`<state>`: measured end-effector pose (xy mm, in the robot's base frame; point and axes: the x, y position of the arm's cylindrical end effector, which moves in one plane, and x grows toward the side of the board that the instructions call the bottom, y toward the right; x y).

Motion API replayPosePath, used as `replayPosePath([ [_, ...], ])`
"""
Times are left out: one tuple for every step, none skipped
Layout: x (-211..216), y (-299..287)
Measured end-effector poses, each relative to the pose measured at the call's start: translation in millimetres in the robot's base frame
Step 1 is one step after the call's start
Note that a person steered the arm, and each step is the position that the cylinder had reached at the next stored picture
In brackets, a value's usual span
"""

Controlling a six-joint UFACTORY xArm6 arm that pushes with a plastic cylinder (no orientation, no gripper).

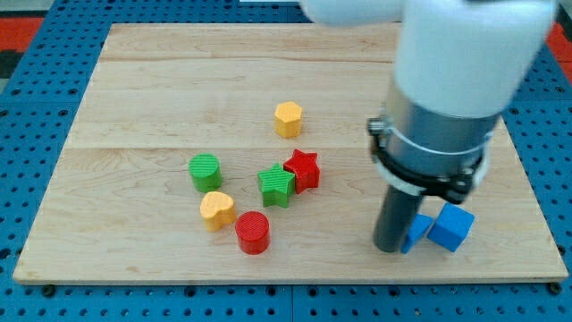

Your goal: Place red star and red circle together at the bottom left

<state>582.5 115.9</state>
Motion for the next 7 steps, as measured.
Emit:
replayPosePath([
  [2.0, 25.0],
  [5.2, 16.8],
  [6.0, -28.7],
  [2.3, -42.3],
  [-2.0, -42.4],
  [-2.0, -53.3],
  [6.1, -53.2],
])
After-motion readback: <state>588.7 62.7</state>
